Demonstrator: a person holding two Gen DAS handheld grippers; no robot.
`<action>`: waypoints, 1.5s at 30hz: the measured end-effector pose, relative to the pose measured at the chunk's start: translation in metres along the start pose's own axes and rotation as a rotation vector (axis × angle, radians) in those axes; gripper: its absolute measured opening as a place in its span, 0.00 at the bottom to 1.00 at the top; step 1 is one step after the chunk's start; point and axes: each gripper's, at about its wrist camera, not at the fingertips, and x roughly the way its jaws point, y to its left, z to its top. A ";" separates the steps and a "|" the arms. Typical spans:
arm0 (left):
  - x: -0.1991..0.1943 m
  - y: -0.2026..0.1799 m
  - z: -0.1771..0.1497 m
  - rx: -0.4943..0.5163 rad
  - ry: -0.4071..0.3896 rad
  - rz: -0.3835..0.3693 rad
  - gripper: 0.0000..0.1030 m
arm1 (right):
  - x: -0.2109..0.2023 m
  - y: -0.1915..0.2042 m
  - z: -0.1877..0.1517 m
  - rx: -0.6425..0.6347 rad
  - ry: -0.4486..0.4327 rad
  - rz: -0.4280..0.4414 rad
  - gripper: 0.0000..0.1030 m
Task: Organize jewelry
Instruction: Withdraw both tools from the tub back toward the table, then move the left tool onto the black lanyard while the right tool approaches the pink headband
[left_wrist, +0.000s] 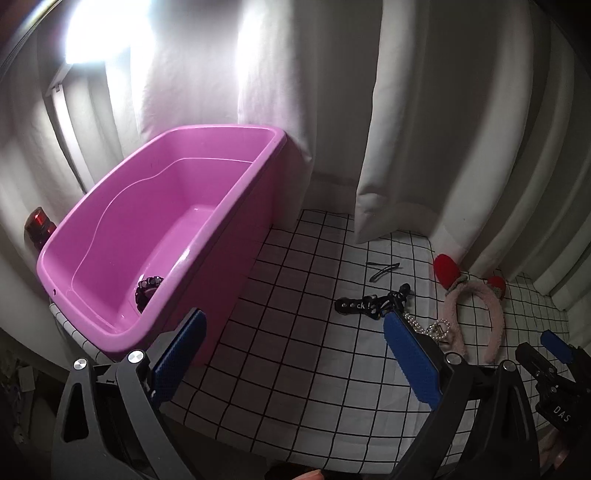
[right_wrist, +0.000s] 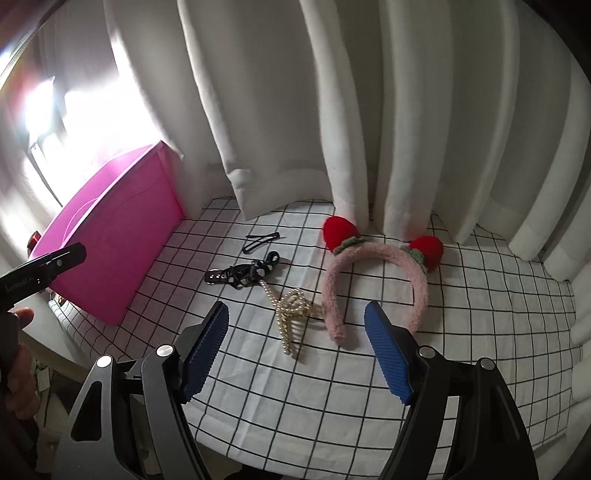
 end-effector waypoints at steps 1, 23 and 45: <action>0.004 -0.005 -0.003 0.004 0.009 -0.001 0.92 | -0.001 -0.009 -0.003 0.014 0.002 -0.006 0.70; 0.129 -0.079 -0.019 0.074 0.185 -0.021 0.92 | 0.050 -0.103 -0.030 0.157 0.099 -0.075 0.70; 0.214 -0.111 -0.016 0.075 0.259 -0.017 0.92 | 0.123 -0.137 -0.001 0.201 0.157 -0.096 0.70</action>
